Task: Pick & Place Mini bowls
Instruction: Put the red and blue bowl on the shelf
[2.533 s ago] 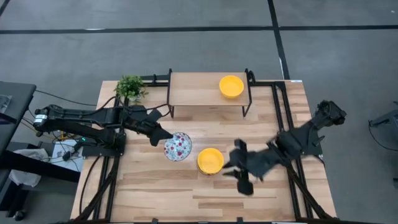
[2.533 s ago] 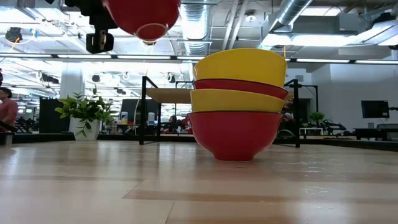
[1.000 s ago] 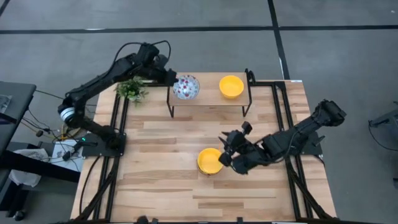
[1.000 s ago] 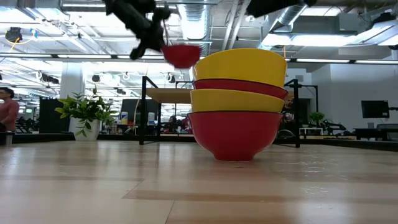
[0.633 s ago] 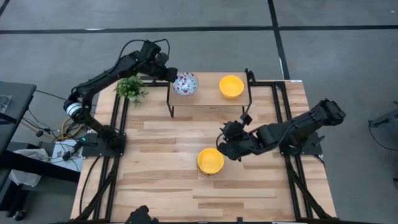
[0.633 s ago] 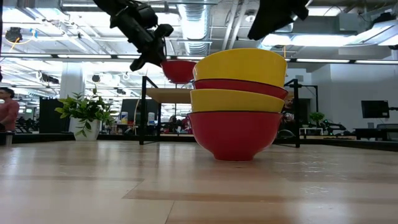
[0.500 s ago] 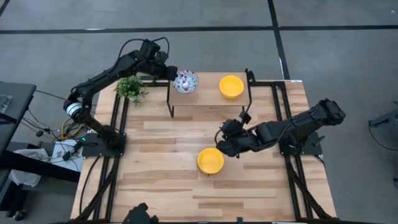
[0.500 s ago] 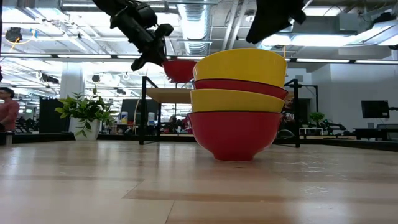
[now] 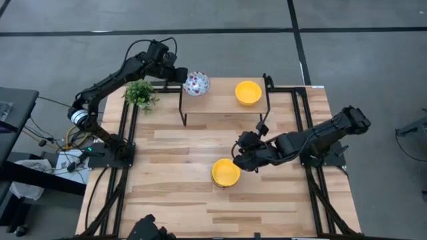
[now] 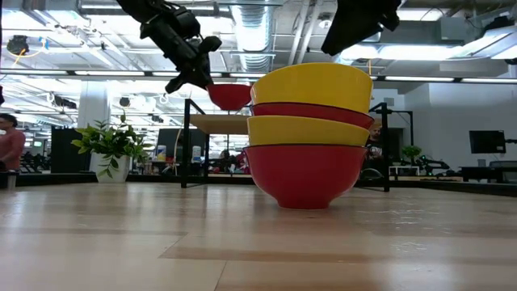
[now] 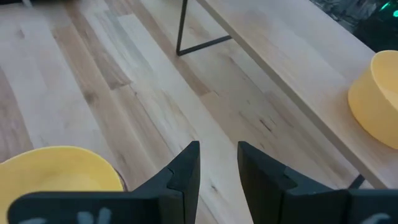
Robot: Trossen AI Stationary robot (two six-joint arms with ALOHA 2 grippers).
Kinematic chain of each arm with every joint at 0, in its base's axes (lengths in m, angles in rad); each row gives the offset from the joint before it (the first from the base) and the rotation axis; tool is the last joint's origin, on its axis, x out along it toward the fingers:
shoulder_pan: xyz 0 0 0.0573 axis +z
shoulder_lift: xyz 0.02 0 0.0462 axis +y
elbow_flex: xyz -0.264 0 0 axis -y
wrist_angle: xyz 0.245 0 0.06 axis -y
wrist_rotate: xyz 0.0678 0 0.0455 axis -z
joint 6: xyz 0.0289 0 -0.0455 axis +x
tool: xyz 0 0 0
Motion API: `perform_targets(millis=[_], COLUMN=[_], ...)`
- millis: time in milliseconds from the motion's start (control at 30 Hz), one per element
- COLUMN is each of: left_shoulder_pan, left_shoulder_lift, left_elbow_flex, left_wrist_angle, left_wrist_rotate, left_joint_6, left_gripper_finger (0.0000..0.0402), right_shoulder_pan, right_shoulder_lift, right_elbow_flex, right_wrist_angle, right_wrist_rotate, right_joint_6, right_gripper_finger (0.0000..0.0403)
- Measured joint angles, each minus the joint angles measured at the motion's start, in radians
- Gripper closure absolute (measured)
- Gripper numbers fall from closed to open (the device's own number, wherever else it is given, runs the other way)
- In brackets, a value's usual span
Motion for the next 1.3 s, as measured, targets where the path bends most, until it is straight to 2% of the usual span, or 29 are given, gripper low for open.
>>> perform_targets(millis=[133,500,1300], left_shoulder_pan=[-0.001,0.005,0.002], left_shoulder_lift=[0.000,0.059,0.057], left_elbow_flex=[-0.001,-0.002,-0.002], left_wrist_angle=[0.000,-0.015,-0.037], left_wrist_rotate=[-0.031,-0.033,-0.033], left_joint_6=[0.007,0.032,0.049], left_gripper_finger=[0.0393,0.0390,0.0373], right_shoulder_pan=[0.003,0.002,-0.019], right_shoulder_lift=[0.000,0.000,0.000], right_elbow_flex=[0.000,0.000,0.000], right_wrist_angle=[0.000,0.000,0.000], right_wrist_rotate=[0.000,0.000,-0.060], right_joint_6=[0.000,0.019,0.018], right_gripper_finger=[0.0305,0.0305,0.0305])
